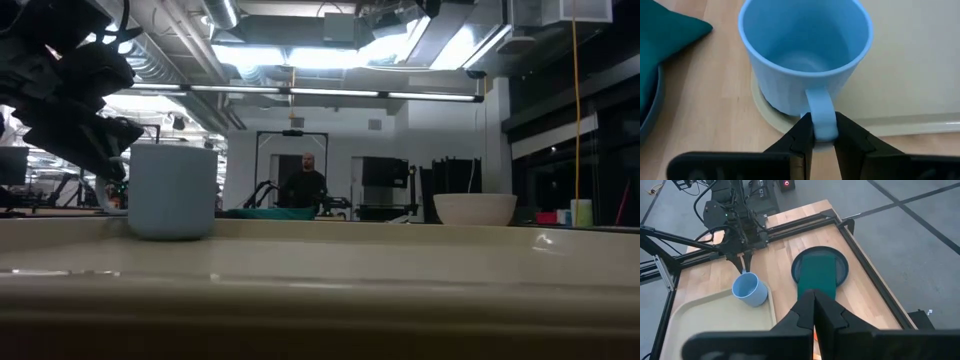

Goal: Set up tray
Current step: Put the blue mug on the top left of the light brown serving tray

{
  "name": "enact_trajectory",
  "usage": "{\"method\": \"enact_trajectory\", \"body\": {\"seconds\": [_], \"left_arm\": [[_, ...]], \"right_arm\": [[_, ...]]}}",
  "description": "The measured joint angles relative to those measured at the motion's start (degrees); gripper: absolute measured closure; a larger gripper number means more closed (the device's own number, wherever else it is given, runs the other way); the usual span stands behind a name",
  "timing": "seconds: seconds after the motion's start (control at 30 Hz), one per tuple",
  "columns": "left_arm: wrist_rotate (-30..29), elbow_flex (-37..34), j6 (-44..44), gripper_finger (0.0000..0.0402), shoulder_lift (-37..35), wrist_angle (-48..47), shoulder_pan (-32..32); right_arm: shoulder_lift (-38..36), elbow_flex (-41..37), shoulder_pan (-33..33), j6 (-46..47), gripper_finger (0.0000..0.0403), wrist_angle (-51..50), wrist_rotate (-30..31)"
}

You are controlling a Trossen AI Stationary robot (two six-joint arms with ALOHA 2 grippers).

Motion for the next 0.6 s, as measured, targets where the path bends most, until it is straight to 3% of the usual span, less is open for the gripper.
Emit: {"method": "enact_trajectory", "body": {"seconds": [0.6], "left_arm": [[0.8, -0.3, -1.0, 0.0327, 0.7, 2.2, 0.0]], "right_arm": [[0.0, 0.0, 0.0, -0.2, 0.0398, 0.4, 0.0]]}}
